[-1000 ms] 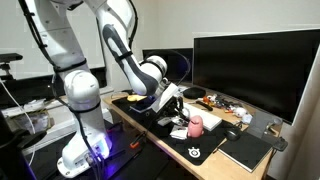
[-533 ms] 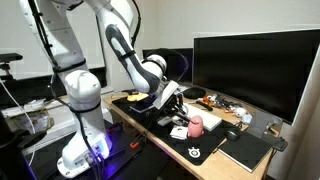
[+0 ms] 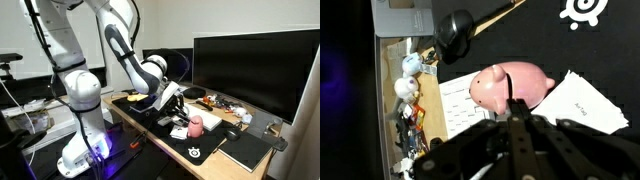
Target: Pick the coin and put it in the pig saving box
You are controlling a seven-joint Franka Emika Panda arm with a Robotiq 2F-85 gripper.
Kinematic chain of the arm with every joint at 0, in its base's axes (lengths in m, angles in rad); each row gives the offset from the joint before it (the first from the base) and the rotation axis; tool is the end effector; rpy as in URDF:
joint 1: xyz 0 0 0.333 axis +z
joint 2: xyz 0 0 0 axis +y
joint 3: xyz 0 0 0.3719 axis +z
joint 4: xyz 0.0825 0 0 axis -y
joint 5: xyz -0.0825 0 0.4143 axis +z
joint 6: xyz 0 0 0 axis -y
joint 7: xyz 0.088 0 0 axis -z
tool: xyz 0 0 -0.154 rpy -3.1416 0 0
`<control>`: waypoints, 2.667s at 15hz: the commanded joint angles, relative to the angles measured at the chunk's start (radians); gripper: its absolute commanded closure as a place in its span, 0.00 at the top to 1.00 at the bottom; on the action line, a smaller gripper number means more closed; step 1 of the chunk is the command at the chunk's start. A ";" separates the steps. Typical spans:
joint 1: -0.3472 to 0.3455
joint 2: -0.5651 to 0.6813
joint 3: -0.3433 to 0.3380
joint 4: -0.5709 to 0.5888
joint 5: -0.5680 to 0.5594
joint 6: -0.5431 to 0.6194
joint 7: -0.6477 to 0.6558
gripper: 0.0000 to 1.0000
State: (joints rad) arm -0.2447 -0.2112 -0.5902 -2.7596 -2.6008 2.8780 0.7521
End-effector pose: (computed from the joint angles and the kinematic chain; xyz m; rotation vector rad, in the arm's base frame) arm 0.2717 -0.2441 0.2433 2.1164 1.0693 0.1983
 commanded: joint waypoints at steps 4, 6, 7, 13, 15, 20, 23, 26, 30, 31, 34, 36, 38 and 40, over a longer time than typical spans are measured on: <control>0.007 0.026 -0.025 0.032 0.000 -0.017 0.011 0.00; 0.010 0.048 -0.022 0.045 0.006 -0.019 0.014 0.00; 0.011 0.060 -0.018 0.049 0.013 -0.025 0.011 0.00; 0.023 0.122 -0.015 0.070 0.029 -0.048 0.017 0.00; 0.027 0.138 -0.016 0.075 0.029 -0.053 0.021 0.00; 0.034 0.156 -0.011 0.078 0.036 -0.060 0.019 0.00; 0.039 0.163 -0.007 0.081 0.044 -0.063 0.023 0.00; 0.048 0.172 -0.009 0.087 0.040 -0.064 0.034 0.00; 0.055 0.186 -0.010 0.096 0.041 -0.069 0.040 0.00; 0.055 0.190 -0.011 0.098 0.038 -0.069 0.047 0.00; 0.055 0.203 -0.011 0.106 0.033 -0.073 0.065 0.00; 0.056 0.211 -0.009 0.110 0.039 -0.075 0.070 0.00; 0.055 0.219 -0.010 0.116 0.039 -0.075 0.070 0.00; 0.056 0.226 -0.009 0.121 0.038 -0.076 0.072 0.00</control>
State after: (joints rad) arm -0.1971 -0.0070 -0.6067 -2.6552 -2.5656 2.8214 0.7936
